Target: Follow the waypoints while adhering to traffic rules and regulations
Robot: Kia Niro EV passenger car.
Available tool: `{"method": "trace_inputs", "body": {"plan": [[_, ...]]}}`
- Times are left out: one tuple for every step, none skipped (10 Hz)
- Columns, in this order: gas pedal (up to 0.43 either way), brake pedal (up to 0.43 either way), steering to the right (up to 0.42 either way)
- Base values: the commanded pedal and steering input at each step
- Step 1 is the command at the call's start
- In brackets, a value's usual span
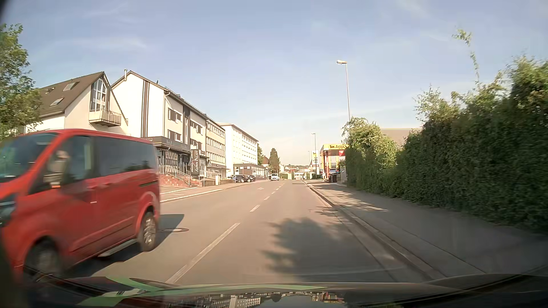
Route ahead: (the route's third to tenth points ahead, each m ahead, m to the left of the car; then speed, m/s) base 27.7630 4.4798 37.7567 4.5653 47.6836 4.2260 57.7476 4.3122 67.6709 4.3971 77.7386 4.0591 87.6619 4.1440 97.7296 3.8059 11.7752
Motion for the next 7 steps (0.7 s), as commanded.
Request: {"method": "trace_inputs", "body": {"plan": [[0.098,0.0,-0.004],[0.098,0.0,-0.004],[0.098,0.0,-0.004],[0.098,0.0,-0.004],[0.098,0.0,-0.004],[0.098,0.0,-0.004],[0.098,0.0,-0.004]]}}
